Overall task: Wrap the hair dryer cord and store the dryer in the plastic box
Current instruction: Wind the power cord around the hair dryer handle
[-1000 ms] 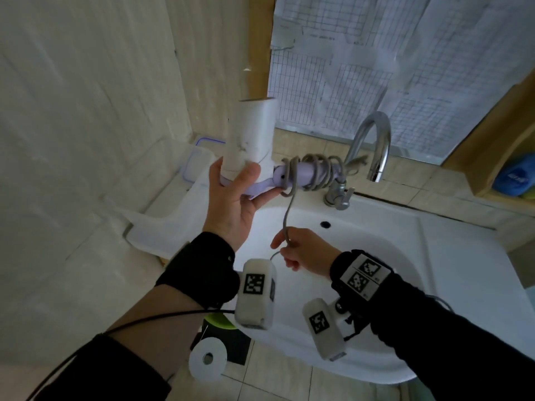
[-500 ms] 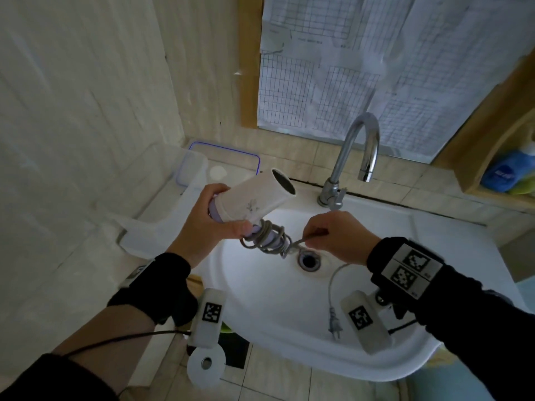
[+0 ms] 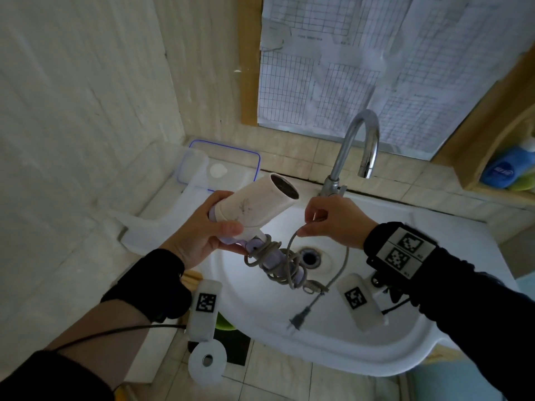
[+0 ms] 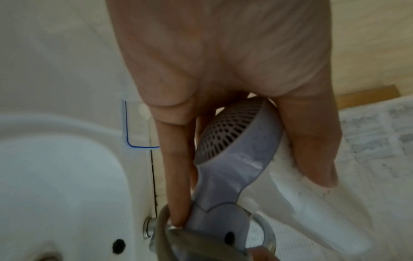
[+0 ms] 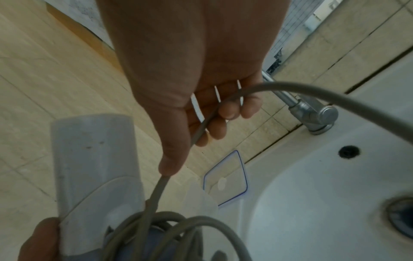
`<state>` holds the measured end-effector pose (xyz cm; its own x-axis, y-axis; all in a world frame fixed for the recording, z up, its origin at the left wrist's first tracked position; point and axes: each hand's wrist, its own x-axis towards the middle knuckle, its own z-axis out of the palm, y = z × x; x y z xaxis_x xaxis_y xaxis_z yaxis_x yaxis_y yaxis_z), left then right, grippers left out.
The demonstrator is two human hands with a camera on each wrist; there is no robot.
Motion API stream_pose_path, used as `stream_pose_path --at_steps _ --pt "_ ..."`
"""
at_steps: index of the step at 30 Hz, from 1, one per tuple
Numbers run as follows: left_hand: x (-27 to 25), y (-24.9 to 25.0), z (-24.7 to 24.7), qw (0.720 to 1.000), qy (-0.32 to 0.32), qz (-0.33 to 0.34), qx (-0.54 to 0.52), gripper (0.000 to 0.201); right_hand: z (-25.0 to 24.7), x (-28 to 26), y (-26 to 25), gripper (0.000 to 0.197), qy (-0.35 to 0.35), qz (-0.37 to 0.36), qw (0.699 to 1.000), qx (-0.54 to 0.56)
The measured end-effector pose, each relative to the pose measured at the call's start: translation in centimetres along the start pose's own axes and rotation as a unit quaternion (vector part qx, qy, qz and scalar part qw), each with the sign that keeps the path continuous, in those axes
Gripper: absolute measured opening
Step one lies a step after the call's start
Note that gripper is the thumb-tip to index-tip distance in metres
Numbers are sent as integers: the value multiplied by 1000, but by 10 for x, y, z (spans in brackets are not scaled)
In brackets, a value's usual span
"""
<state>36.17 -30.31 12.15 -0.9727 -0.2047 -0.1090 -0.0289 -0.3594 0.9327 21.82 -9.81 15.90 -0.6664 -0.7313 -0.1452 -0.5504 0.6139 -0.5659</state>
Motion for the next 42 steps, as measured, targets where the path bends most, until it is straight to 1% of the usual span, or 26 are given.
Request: stream_pose_path --at_steps 1,4,7,10,13,17,19,21,22,24,26,29,31,32,33,34,36,37,38,40,42 --pt "0 1 -1 1000 -4 2 -10 62 0 0 1 24 -1 -2 1000 11" --pt "-1 4 -1 999 -17 6 -27 80 -1 1 0 12 -13 -10 998 68" --pt "-2 4 0 998 -23 5 -53 88 -5 5 1 15 -16 1 989 148" --pt "-4 3 0 997 -22 5 -80 94 -8 5 2 16 -19 15 985 173" --pt "-4 -1 -3 992 -4 -1 -125 90 -6 2 1 20 -40 30 984 169" --pt "-3 -5 -3 979 4 19 -202 64 5 -4 -2 17 -78 36 970 229" --pt "-3 -5 3 974 3 43 -220 58 13 -5 -4 21 -80 35 966 244" --pt "-2 -4 10 967 3 61 -248 56 20 -3 -8 26 -64 41 962 264" --pt "0 -4 14 962 8 64 -267 59 25 -2 -9 26 -58 60 948 306" --pt "4 -4 21 954 28 65 -291 76 33 -3 -11 18 -59 91 913 393" --pt "8 -5 29 949 49 70 -304 91 42 -3 -10 11 -60 99 901 417" --pt "15 -2 38 948 82 83 -296 105 51 1 -9 20 -48 116 891 436" --pt "20 2 42 951 108 96 -275 108 56 2 -10 21 -53 121 899 419" --pt "22 3 43 953 119 105 -259 105 58 2 -11 21 -65 119 905 402" --pt "24 5 44 955 132 116 -238 99 60 1 -12 21 -80 116 911 387" --pt "27 7 44 958 148 129 -209 89 60 0 -13 22 -93 114 916 373" --pt "30 11 43 965 172 155 -123 68 56 -1 -15 24 -103 110 930 336" --pt "30 13 42 968 174 165 -77 64 54 -1 -15 25 -101 105 941 306" --pt "29 13 40 969 176 173 -35 65 50 -1 -16 26 -93 98 954 266" --pt "27 12 34 966 176 186 43 66 42 0 -16 25 -55 73 983 160" --pt "26 7 26 958 168 195 127 64 33 1 -17 22 -17 38 998 46"
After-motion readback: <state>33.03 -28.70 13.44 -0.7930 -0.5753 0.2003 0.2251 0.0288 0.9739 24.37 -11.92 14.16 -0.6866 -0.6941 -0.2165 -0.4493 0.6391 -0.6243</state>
